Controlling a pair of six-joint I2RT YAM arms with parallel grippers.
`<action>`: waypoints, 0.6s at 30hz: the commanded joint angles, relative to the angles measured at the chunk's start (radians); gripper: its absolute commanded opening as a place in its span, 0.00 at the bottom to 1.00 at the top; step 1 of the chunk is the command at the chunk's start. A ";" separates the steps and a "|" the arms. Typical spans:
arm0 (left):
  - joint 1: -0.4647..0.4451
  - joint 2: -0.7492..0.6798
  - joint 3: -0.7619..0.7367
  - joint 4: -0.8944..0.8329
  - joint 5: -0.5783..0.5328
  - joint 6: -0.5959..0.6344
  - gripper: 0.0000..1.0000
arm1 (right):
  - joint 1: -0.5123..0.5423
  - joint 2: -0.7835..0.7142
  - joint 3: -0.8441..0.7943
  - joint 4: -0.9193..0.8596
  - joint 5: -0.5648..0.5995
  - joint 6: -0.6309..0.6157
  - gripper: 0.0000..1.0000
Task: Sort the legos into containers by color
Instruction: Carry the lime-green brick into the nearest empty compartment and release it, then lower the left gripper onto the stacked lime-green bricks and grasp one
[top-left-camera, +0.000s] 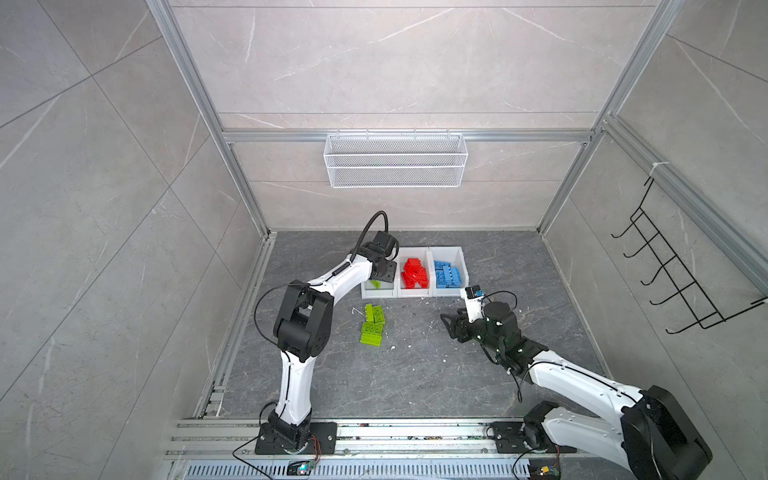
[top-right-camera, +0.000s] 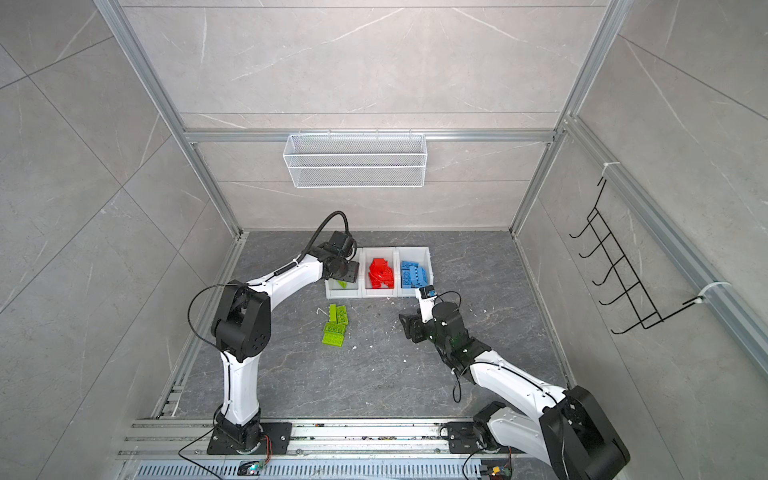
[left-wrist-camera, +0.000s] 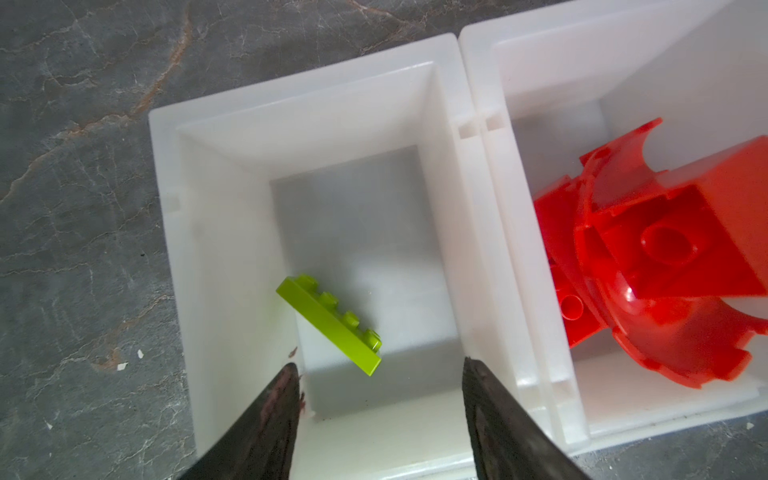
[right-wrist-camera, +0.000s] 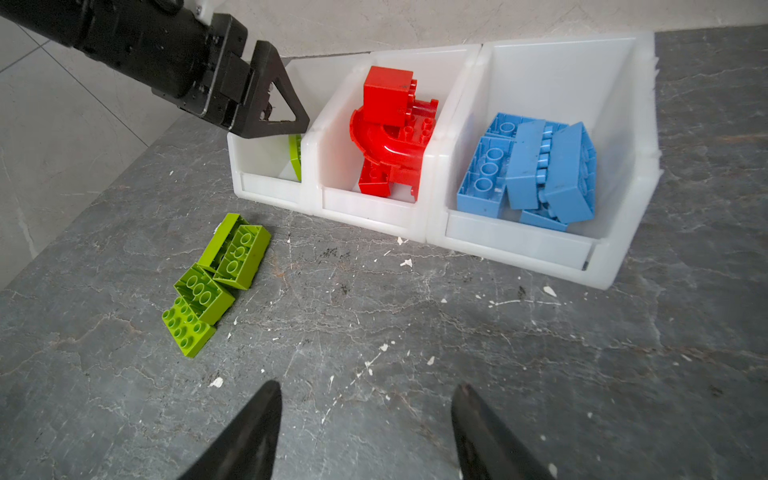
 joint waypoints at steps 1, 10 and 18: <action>-0.003 -0.185 -0.053 -0.025 -0.016 -0.013 0.66 | 0.012 0.005 0.009 -0.012 0.034 -0.024 0.66; -0.022 -0.501 -0.386 -0.076 -0.021 -0.137 0.65 | 0.044 0.038 -0.017 0.030 0.058 -0.047 0.66; -0.025 -0.525 -0.551 0.019 -0.011 -0.192 0.64 | 0.093 0.070 -0.002 0.019 0.094 -0.078 0.66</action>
